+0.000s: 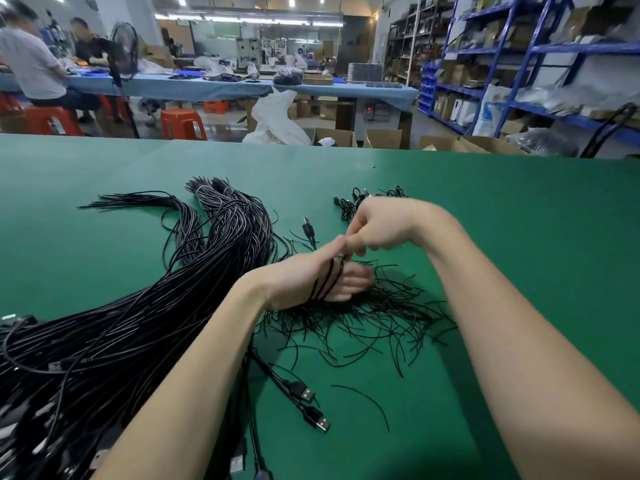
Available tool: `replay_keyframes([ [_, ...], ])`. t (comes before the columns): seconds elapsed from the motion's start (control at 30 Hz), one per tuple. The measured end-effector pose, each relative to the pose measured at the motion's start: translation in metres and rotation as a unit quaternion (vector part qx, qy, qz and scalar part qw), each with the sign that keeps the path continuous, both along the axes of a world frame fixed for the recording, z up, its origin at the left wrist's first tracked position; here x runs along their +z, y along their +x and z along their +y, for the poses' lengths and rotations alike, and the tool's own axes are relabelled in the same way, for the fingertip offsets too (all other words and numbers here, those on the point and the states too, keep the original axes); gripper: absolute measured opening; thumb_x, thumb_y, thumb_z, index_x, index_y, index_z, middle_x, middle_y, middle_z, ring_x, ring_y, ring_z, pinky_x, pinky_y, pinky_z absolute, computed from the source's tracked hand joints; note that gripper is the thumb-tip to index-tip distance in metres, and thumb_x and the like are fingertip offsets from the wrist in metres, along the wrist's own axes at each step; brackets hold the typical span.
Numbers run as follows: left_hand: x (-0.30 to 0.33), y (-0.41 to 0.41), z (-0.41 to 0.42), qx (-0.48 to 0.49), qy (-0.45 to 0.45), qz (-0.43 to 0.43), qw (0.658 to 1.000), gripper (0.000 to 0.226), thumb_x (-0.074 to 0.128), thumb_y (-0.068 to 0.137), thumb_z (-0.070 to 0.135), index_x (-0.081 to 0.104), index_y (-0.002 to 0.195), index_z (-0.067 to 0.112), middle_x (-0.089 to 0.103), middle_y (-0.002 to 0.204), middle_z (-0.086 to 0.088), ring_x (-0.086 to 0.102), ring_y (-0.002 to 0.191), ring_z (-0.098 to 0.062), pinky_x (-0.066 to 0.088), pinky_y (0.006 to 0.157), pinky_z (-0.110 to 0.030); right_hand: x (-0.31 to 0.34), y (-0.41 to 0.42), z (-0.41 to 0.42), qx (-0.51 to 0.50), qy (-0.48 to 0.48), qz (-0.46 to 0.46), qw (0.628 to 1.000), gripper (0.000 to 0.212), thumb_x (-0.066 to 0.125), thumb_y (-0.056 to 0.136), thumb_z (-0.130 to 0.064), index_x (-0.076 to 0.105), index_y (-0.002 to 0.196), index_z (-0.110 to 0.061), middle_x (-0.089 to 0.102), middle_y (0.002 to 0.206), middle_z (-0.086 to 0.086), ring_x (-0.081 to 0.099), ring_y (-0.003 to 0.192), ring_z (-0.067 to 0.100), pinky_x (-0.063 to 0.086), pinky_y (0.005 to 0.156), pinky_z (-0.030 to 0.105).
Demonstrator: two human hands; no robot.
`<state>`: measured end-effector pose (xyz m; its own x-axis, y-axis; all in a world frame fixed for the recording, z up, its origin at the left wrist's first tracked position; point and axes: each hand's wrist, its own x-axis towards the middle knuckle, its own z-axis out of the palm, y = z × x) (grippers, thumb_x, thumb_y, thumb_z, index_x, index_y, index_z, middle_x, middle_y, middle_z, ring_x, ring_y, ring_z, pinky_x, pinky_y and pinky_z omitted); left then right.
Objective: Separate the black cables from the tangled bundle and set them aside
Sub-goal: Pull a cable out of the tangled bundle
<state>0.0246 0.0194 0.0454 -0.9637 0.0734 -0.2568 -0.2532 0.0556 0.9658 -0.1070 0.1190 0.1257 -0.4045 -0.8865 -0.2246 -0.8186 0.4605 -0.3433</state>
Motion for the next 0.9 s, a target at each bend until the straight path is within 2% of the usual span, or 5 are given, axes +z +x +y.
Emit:
replay_keyframes([
  [0.17,0.004,-0.005,-0.002,0.144,0.076,0.090,0.983,0.068,0.011,0.107,0.051,0.053,0.134,0.006,0.064,0.131,-0.009,0.060,0.124,-0.018,0.042,0.113,-0.035,-0.001,0.015,0.003,-0.067,-0.184,0.035,0.980,0.024,0.064,0.092,-0.023,0.076,0.072,-0.028,0.068,0.063,-0.013,0.058,0.052,0.001,0.039,0.045,0.014],
  [0.3,0.004,-0.005,-0.005,0.194,0.154,0.147,0.958,0.062,0.016,0.109,0.045,0.058,0.117,0.001,0.061,0.077,0.001,0.060,0.073,-0.012,0.050,0.087,-0.029,-0.057,0.039,0.012,-0.137,-0.395,-0.302,0.857,0.014,0.061,0.099,-0.002,0.074,0.101,-0.008,0.077,0.080,0.005,0.072,0.062,0.010,0.055,0.059,0.016],
  [0.4,0.001,-0.008,0.000,0.209,0.166,0.135,0.954,0.061,0.018,0.108,0.046,0.047,0.141,0.003,0.074,0.097,-0.001,0.067,0.078,-0.009,0.052,0.082,-0.026,-0.087,0.048,0.016,-0.196,-0.446,-0.420,0.766,0.007,0.065,0.097,-0.001,0.071,0.094,-0.003,0.078,0.079,0.009,0.073,0.064,0.016,0.060,0.061,0.021],
  [0.5,0.000,-0.009,-0.001,0.212,0.190,0.129,0.950,0.058,0.021,0.108,0.045,0.048,0.140,0.005,0.061,0.137,-0.006,0.068,0.107,-0.013,0.053,0.093,-0.029,-0.098,0.052,0.020,-0.207,-0.443,-0.446,0.750,0.006,0.070,0.094,-0.001,0.072,0.090,-0.006,0.078,0.079,0.010,0.073,0.065,0.015,0.062,0.066,0.023],
  [0.9,-0.003,-0.007,-0.002,0.178,0.217,0.177,0.943,0.042,0.032,0.108,0.017,0.046,0.143,-0.001,0.060,0.140,-0.013,0.058,0.130,-0.022,0.047,0.108,-0.032,-0.120,0.051,0.034,-0.240,-0.371,-0.557,0.703,0.013,0.078,0.088,-0.009,0.076,0.099,-0.003,0.078,0.087,0.011,0.074,0.072,0.014,0.059,0.067,0.020],
])
